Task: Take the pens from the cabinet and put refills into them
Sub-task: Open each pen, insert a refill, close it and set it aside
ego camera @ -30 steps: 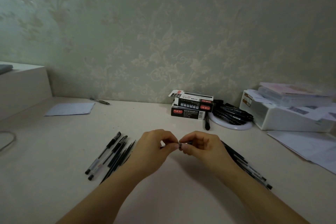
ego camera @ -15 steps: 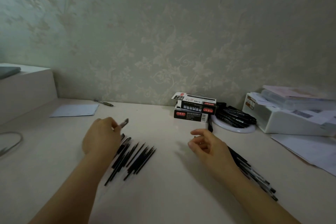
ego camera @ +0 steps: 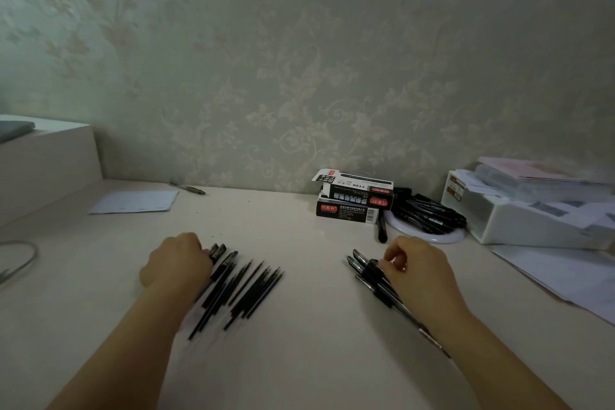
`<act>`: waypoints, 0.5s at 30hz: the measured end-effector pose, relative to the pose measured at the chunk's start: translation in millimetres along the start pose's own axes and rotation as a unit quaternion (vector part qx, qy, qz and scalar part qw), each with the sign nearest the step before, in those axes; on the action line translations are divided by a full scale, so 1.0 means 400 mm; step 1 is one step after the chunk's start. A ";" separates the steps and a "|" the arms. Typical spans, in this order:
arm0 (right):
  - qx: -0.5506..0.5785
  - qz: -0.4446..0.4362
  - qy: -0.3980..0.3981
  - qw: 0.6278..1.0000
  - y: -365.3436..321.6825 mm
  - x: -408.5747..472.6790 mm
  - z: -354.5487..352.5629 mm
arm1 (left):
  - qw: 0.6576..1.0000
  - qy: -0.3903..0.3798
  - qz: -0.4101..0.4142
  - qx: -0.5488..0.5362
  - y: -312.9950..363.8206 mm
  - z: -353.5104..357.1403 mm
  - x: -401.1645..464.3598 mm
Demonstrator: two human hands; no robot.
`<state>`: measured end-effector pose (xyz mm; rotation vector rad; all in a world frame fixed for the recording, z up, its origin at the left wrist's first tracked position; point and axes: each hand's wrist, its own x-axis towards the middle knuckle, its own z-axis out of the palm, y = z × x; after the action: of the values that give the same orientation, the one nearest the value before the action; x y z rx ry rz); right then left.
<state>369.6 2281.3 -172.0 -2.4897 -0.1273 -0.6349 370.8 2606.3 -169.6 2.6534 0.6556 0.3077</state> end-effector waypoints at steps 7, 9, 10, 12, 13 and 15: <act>-0.071 -0.013 -0.067 0.995 -0.003 -0.009 0.010 | 0.980 0.086 0.152 -0.096 0.103 0.018 -0.073; -0.080 -0.014 -0.082 0.993 -0.001 -0.008 0.010 | 0.965 0.064 0.209 -0.145 0.139 0.038 -0.110; -0.082 -0.015 -0.085 0.993 -0.001 -0.008 0.009 | 0.960 0.055 0.232 -0.150 0.152 0.049 -0.126; -0.089 -0.016 -0.091 0.992 -0.005 -0.008 0.010 | 0.952 0.035 0.269 -0.143 0.167 0.071 -0.151; -0.092 -0.016 -0.093 0.991 -0.008 -0.009 0.012 | 0.949 0.021 0.280 -0.140 0.172 0.080 -0.159; -0.095 -0.011 -0.095 0.991 -0.013 -0.011 0.015 | 0.945 -0.008 0.295 -0.141 0.176 0.092 -0.168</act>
<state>366.9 2289.2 -175.7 -2.7336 -0.1746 -0.4340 351.6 2504.8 -181.0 2.5039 -0.2014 0.4986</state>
